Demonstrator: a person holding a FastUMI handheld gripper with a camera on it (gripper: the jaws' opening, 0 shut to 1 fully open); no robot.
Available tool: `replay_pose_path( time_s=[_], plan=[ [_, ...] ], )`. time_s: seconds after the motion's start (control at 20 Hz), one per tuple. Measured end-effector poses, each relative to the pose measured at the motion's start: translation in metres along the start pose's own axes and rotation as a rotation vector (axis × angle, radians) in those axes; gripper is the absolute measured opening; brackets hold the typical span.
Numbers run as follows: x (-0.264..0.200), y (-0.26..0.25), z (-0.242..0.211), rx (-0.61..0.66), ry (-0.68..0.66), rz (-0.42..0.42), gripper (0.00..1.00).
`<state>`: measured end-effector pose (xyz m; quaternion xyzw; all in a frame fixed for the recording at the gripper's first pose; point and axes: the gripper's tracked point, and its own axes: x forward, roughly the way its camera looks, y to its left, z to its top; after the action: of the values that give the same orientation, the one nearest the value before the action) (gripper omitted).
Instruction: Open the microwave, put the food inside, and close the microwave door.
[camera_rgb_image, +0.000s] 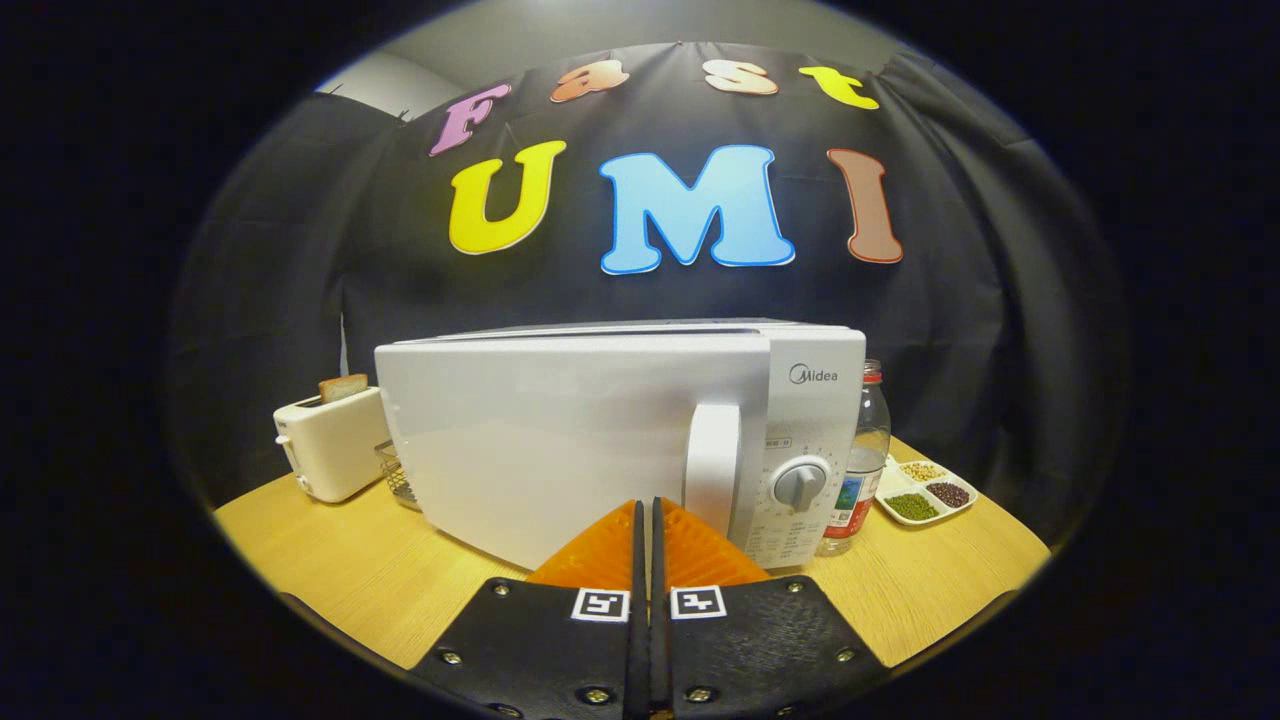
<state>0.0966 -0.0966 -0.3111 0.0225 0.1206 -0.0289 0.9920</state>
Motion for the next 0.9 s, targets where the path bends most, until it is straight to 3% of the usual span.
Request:
replay_pose_path(
  time_s=[0.3,0.55,0.75,0.9],
  plan=[
    [0.041,-0.005,0.007,-0.025,-0.027,-0.052,0.01],
    [0.051,-0.005,0.009,-0.086,-0.067,-0.162,0.01],
    [0.059,-0.012,0.012,-0.022,-0.048,-0.148,0.02],
    [0.056,-0.01,0.009,-0.101,-0.061,-0.16,0.03]
  ],
)
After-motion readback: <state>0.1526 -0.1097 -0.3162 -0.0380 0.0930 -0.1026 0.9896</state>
